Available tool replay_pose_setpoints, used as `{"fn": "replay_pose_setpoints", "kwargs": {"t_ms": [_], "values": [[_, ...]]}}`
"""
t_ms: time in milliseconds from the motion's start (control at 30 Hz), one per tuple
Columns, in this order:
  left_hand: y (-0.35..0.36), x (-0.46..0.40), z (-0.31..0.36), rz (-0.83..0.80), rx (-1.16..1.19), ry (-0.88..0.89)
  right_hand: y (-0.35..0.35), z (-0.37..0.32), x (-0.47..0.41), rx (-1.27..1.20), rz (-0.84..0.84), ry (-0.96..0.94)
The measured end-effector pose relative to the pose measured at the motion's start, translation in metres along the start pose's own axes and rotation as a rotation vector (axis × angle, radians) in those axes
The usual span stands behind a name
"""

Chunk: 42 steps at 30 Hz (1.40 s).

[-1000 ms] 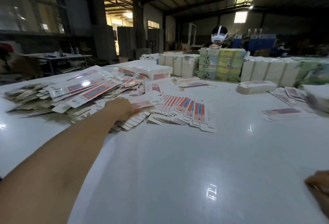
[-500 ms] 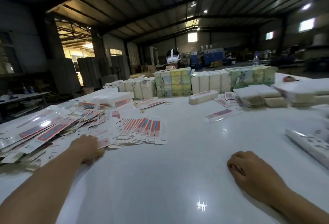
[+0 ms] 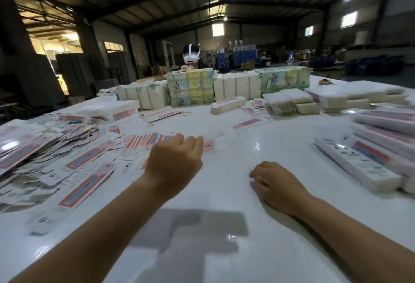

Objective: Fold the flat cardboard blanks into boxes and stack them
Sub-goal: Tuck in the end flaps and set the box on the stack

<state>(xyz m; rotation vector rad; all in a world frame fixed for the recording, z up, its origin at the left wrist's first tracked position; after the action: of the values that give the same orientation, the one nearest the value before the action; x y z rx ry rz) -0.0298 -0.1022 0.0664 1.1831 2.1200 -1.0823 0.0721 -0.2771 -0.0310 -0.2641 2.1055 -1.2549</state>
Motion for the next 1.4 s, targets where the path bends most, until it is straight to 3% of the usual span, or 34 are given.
{"fn": "replay_pose_setpoints", "kwargs": {"t_ms": [67, 133, 200, 267, 333, 400, 500, 567, 800, 1067, 1300, 1400], "values": [[-0.007, -0.014, 0.037, 0.014, 0.034, 0.008, -0.014, 0.002, 0.001, -0.169, 0.107, 0.079], [-0.001, -0.011, 0.064, -0.055, 0.062, 0.009, -0.029, 0.008, 0.004, -0.575, 0.170, 0.277], [0.005, 0.000, 0.081, -0.121, 0.106, -0.007, -0.027, 0.005, 0.007, -1.168, 0.019, 0.504], [0.009, 0.008, 0.090, -0.151, 0.175, -0.025, -0.021, -0.008, 0.012, -1.381, -0.205, 0.585], [0.009, 0.011, 0.095, -0.161, 0.230, -0.051, -0.013, -0.014, 0.014, -1.369, -0.318, 0.572], [0.011, 0.013, 0.093, -0.178, 0.375, -0.128, -0.010, -0.015, 0.013, -1.381, -0.311, 0.571], [0.027, 0.019, 0.085, -0.337, 0.702, -0.345, -0.014, -0.011, 0.012, -1.430, -0.285, 0.530], [0.036, 0.022, 0.082, -0.369, 0.780, -0.385, -0.016, -0.009, 0.011, -1.455, -0.311, 0.478], [0.021, 0.011, 0.076, -0.206, 0.585, -0.155, -0.013, -0.009, 0.013, -1.544, -0.343, 0.447], [0.014, 0.010, 0.075, -0.236, 0.453, -0.025, -0.010, -0.015, 0.017, -1.280, -0.302, 0.394], [0.013, 0.007, 0.071, -0.169, 0.571, -0.128, -0.007, -0.005, 0.019, -1.198, -0.297, 0.514], [0.021, 0.007, 0.071, -0.299, 0.589, -0.246, -0.007, -0.005, 0.019, -1.198, -0.325, 0.603]]}}
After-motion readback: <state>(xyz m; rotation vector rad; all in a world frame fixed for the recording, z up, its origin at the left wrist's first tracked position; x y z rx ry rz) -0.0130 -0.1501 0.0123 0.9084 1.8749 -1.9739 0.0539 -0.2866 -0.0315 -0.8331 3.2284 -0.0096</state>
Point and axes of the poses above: each hand's wrist, its own x-axis away from the middle knuckle, its own y-axis out of the palm, z = x × y, the point moved 5 cm from there along -x, towards the middle knuckle, and after that the axes turned 5 degrees about z, right-handed, at the moved point
